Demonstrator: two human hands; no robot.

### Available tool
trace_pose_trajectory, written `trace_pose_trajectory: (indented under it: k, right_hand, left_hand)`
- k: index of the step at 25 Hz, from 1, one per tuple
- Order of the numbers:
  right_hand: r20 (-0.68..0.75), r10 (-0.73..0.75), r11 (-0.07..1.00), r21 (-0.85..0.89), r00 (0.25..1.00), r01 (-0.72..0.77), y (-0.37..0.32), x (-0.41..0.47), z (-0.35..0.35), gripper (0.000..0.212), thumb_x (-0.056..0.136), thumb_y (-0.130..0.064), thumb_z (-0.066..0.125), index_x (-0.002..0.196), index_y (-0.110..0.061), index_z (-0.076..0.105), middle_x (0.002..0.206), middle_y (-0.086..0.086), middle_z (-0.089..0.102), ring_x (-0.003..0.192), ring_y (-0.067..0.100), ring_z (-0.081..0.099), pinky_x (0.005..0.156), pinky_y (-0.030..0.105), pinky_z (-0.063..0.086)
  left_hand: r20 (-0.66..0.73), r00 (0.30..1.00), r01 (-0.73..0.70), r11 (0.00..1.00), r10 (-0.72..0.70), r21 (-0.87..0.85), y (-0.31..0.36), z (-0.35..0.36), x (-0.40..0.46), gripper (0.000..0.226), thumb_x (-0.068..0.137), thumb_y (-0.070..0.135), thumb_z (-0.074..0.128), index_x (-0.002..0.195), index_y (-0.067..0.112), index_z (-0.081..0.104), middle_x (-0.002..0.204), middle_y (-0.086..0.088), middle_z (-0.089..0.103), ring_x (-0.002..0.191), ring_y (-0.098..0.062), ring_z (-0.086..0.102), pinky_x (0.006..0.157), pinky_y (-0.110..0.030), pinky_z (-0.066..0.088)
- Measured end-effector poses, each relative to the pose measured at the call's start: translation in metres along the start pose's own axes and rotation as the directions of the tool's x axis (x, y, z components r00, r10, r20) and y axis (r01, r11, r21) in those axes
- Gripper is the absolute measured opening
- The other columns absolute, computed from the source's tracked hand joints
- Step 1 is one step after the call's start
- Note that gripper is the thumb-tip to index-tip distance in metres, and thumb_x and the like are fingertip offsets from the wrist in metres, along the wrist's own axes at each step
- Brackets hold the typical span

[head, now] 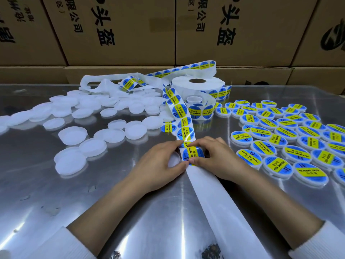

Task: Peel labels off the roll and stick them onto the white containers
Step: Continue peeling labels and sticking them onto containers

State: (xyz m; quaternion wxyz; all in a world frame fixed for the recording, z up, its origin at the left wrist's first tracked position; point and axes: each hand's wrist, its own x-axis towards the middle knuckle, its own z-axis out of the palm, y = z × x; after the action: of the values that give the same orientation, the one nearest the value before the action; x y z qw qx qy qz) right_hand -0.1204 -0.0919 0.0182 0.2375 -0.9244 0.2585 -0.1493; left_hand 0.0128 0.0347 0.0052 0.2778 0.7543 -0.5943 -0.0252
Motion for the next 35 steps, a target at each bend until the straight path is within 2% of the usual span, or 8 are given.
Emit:
trace_pose_trajectory:
  k: [9,13,16,20,23,26,32,35]
  right_hand:
    - [-0.177,-0.062,0.998,-0.017,0.982,0.06,-0.007,-0.006,0.0,0.034,0.079,-0.034,0.072,0.109,-0.032,0.059,0.097,-0.017,0.055,0.108,0.016,0.047,0.092,0.037,0.039]
    - [-0.192,-0.187,0.98,-0.104,0.963,0.17,-0.007,-0.006,-0.002,0.026,0.079,-0.044,0.068,0.091,-0.022,0.061,0.093,-0.018,0.056,0.104,0.014,0.044,0.087,0.034,0.037]
    - [-0.279,-0.125,0.97,0.167,0.952,0.176,-0.013,-0.006,-0.008,0.052,0.087,-0.062,0.044,0.075,-0.017,0.066,0.089,0.001,0.066,0.098,0.016,0.05,0.087,0.027,0.038]
    - [-0.219,0.1,0.619,0.778,0.971,0.112,-0.025,-0.007,-0.02,0.051,0.076,-0.069,0.042,0.052,-0.028,0.061,0.09,0.003,0.073,0.093,0.007,0.066,0.08,0.018,0.047]
    - [-0.064,0.149,0.399,0.917,0.987,-0.001,-0.022,-0.009,-0.023,0.037,0.071,-0.062,0.053,0.07,-0.028,0.066,0.1,-0.003,0.072,0.106,0.015,0.064,0.087,0.033,0.047]
    - [0.034,0.146,0.332,0.94,0.989,-0.081,-0.018,-0.009,-0.021,0.018,0.081,-0.044,0.059,0.086,-0.028,0.065,0.103,-0.001,0.07,0.104,0.014,0.063,0.082,0.034,0.048]
    - [0.054,0.16,0.327,0.939,0.986,-0.105,-0.019,-0.01,-0.019,0.016,0.06,-0.042,0.069,0.072,-0.032,0.071,0.1,0.0,0.072,0.103,0.016,0.063,0.083,0.031,0.053]
    - [0.069,0.159,0.319,0.94,0.985,-0.118,-0.018,-0.011,-0.016,0.014,0.063,-0.039,0.069,0.073,-0.03,0.074,0.096,-0.001,0.073,0.095,0.012,0.064,0.081,0.028,0.055]
  left_hand:
    - [0.065,0.997,-0.047,0.999,0.047,-0.002,0.0,-0.004,0.002,0.041,0.09,0.041,0.057,0.127,0.022,0.056,0.129,0.01,0.056,0.12,-0.009,0.05,0.1,-0.031,0.039]
    - [0.135,0.991,-0.022,0.997,0.012,0.071,0.002,-0.007,-0.002,0.068,0.08,0.067,0.054,0.136,0.031,0.047,0.145,0.016,0.041,0.133,0.0,0.033,0.111,-0.029,0.028]
    - [0.21,0.978,-0.02,0.993,-0.005,0.118,0.005,-0.01,-0.003,0.085,0.07,0.078,0.041,0.142,0.034,0.038,0.15,0.02,0.03,0.137,0.003,0.024,0.114,-0.035,0.023]
    - [0.221,0.975,-0.006,0.993,-0.021,0.121,0.005,-0.011,-0.006,0.089,0.069,0.078,0.041,0.145,0.033,0.032,0.153,0.02,0.024,0.139,0.003,0.017,0.116,-0.039,0.019]
    - [0.212,0.977,-0.028,0.999,0.022,0.026,0.003,-0.012,-0.006,0.083,0.08,0.065,0.055,0.148,0.031,0.023,0.156,0.016,0.017,0.142,0.001,0.012,0.118,-0.038,0.017]
    - [0.11,0.993,0.039,0.998,-0.044,0.049,-0.007,-0.017,-0.006,0.071,0.085,0.052,0.058,0.146,0.026,0.031,0.155,0.008,0.023,0.142,-0.006,0.018,0.116,-0.027,0.016]
    - [-0.099,0.974,0.219,0.957,-0.204,0.189,-0.013,-0.027,-0.009,0.037,0.089,0.053,0.049,0.109,0.026,0.065,0.101,0.002,0.063,0.101,-0.021,0.055,0.084,-0.032,0.044]
    - [-0.216,0.948,0.247,0.969,-0.235,0.03,-0.007,-0.031,-0.006,0.04,0.095,0.049,0.041,0.068,0.026,0.06,0.054,0.003,0.051,0.064,-0.022,0.053,0.057,-0.033,0.04]
